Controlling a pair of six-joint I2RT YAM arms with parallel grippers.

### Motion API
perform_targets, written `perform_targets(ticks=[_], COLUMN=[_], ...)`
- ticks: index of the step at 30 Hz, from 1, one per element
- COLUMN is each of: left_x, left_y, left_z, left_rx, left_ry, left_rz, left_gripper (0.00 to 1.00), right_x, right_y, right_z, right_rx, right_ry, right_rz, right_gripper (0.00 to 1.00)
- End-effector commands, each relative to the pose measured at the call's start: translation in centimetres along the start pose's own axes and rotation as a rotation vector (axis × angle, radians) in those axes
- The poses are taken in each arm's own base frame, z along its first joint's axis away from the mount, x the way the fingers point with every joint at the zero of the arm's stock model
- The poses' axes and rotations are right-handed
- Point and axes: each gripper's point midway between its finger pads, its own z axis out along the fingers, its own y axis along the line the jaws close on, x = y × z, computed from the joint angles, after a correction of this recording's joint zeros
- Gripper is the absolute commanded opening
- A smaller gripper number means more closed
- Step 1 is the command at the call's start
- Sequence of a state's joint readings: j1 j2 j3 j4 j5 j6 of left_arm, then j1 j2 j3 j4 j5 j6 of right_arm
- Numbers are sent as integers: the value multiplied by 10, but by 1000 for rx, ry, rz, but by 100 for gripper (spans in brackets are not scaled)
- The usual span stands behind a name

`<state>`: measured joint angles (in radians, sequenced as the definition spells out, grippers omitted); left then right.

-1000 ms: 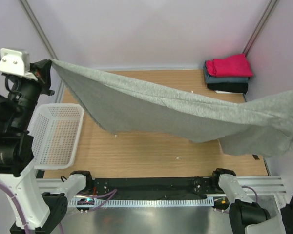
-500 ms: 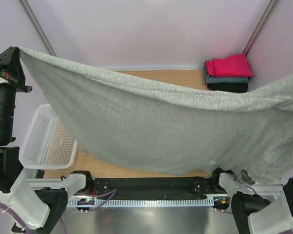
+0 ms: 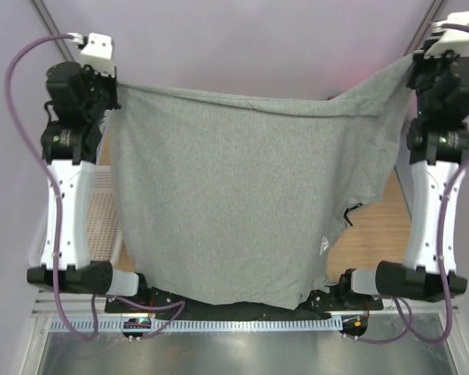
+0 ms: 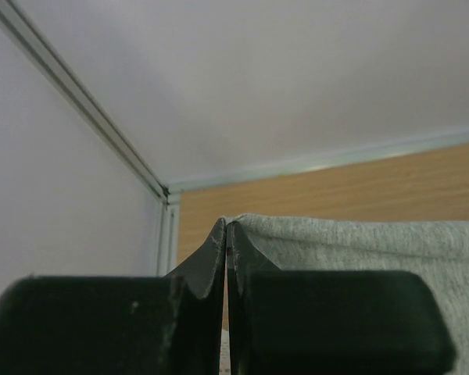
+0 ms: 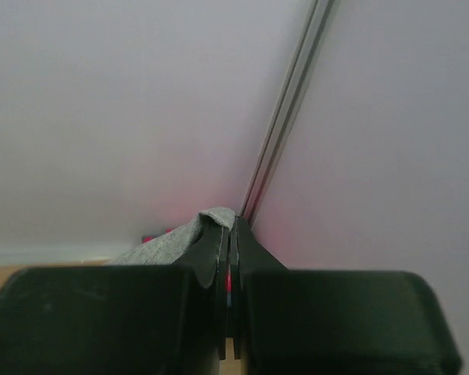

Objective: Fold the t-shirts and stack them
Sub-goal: Flatten the tshirt out

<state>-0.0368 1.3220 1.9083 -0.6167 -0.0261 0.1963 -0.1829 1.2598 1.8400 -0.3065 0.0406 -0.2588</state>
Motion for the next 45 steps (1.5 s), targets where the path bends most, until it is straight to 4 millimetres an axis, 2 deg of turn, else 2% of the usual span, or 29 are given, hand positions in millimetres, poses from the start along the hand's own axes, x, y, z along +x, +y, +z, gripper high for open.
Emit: perform_targets(ticks=[1, 3, 4, 5, 6, 8, 12, 13, 15, 16, 17, 18, 19, 21, 22, 23, 24, 25, 26, 27, 29, 32, 33, 34, 37, 39, 41, 42, 45], left_x=[30, 43, 45, 45, 35, 32, 8, 1, -5, -10, -11, -12, -6, -22, -23, -22, -32, -35, -39, -46, -59, -74, -86, -90, -111, -121, -124, -126, -125], left_y=[-5, -9, -9, -9, -6, -5, 0, 1, 0, 1, -2, -2, -3, -4, -4, -4, -3, -2, -1, 2, 6, 13, 16, 19, 27, 35, 36, 37, 40], left_z=[50, 72, 78, 83, 84, 90, 74, 63, 50, 34, 26, 18, 11, -22, -32, -40, -64, -74, -87, -107, -132, -165, -181, -188, -206, -214, -207, -204, -185], left_rx=[-2, 1, -1, -2, -11, -18, -21, -21, -10, -9, 5, 5, 5, 24, 26, 25, 25, 25, 23, 12, -1, -23, -33, -48, -75, -110, -112, -113, -131], left_ry=[51, 79, 84, 84, 61, 60, 5, -15, -32, -49, -57, -63, -54, -113, -123, -126, -167, -181, -200, -229, -270, -322, -362, -375, -428, -454, -451, -455, -436], left_rz=[3, -15, -20, -23, -24, -26, -35, -42, -50, -52, -51, -51, -51, -49, -44, -44, -40, -40, -38, -33, -27, -15, -12, -11, -1, -3, -7, -6, -5], left_gripper=[0, 0, 0, 0, 0, 0, 0, 0, 0, 0, 0, 0, 0, 0, 0, 0, 0, 0, 0, 0, 0, 0, 0, 0, 0, 0, 0, 0, 0], right_x=[46, 75, 80, 74, 84, 69, 43, 25, 15, -7, -4, -10, -32, -38, -59, -63, -74, -82, -100, -108, -133, -162, -170, -183, -205, -211, -223, -222, -227], right_y=[19, 25, 25, 24, 27, 22, 16, 12, 9, 5, 6, 5, 0, 6, 1, 2, -2, -4, -9, -12, -21, -35, -39, -44, -52, -54, -56, -55, -55], right_z=[43, 70, 77, 83, 93, 98, 89, 77, 61, 42, 31, 20, -5, -29, -54, -67, -82, -95, -121, -132, -166, -201, -212, -225, -242, -235, -236, -225, -214], right_rx=[-39, -35, -30, -23, -27, -10, -1, 1, -1, -1, -10, -14, -11, -59, -56, -67, -63, -60, -53, -47, -25, 17, 36, 50, 75, 80, 85, 82, 84], right_ry=[48, 93, 101, 85, 104, 77, 37, 4, -9, -51, -39, -49, -92, -90, -134, -132, -156, -175, -215, -233, -293, -368, -393, -427, -488, -495, -527, -520, -541], right_rz=[17, 26, 27, 30, 32, 46, 54, 57, 56, 56, 55, 54, 55, 59, 60, 61, 62, 62, 59, 56, 47, 17, 1, -5, -19, -19, -11, -7, 1], right_gripper=[1, 1, 1, 1, 1, 1, 1, 1, 1, 1, 1, 1, 1, 1, 1, 1, 1, 1, 1, 1, 1, 1, 1, 1, 1, 1, 1, 1, 1])
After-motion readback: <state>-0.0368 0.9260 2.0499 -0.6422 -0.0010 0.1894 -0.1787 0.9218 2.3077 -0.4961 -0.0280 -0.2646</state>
